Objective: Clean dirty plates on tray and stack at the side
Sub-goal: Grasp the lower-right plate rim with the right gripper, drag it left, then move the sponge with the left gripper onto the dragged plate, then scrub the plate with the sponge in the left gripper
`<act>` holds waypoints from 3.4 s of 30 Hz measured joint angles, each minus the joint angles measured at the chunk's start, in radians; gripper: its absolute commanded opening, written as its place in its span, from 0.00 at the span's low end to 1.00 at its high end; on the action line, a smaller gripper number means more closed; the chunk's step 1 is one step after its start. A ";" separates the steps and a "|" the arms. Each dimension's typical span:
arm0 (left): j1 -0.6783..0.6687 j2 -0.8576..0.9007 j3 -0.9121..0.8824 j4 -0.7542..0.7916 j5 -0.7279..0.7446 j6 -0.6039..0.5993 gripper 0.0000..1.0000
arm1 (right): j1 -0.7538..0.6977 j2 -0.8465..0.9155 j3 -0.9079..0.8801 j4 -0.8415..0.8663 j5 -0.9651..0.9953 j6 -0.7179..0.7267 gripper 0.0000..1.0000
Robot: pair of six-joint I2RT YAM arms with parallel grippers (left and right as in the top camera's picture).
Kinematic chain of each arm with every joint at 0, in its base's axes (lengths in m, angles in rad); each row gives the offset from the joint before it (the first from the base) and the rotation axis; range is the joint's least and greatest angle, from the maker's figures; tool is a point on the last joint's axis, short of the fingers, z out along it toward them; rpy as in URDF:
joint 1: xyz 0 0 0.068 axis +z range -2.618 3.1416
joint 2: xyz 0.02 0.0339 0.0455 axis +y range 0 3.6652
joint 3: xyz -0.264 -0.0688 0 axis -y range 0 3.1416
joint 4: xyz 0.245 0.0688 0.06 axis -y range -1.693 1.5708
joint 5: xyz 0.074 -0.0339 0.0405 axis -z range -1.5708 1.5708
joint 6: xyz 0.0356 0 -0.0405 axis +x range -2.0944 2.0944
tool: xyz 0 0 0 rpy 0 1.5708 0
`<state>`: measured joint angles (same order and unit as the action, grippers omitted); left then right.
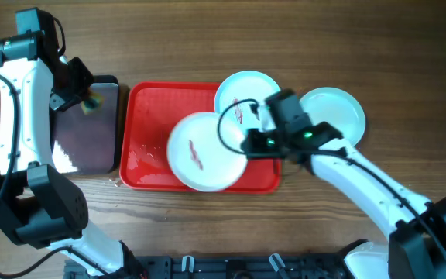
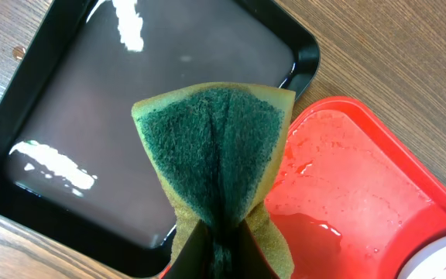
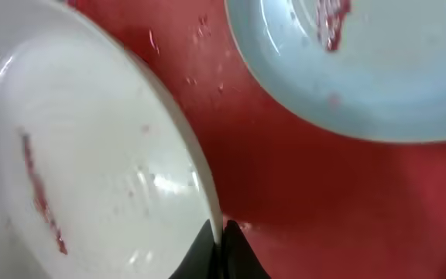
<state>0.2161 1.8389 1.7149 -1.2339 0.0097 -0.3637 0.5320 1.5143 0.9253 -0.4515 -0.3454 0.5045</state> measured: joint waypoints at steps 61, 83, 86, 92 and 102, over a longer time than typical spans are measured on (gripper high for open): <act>-0.348 -0.018 -0.682 0.282 0.429 0.389 0.04 | 0.167 0.564 0.452 -0.037 0.111 0.092 0.04; -0.362 -0.038 -0.633 0.497 -0.170 -0.316 0.04 | 0.164 0.564 0.463 -0.007 0.101 0.113 0.04; -0.357 -0.030 -0.617 0.503 -0.159 -0.289 0.04 | 0.164 0.564 0.465 -0.014 0.099 0.113 0.04; -0.338 -0.022 -0.610 0.639 0.021 -0.116 0.04 | 0.161 0.564 0.465 -0.021 0.094 0.115 0.04; -0.357 -0.010 -0.606 0.574 0.362 0.161 0.04 | 0.160 0.564 0.465 -0.026 0.076 0.093 0.04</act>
<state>-0.1410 1.8294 1.1091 -0.6601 0.3714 -0.2024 0.6922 2.0781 1.3907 -0.4770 -0.2699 0.5972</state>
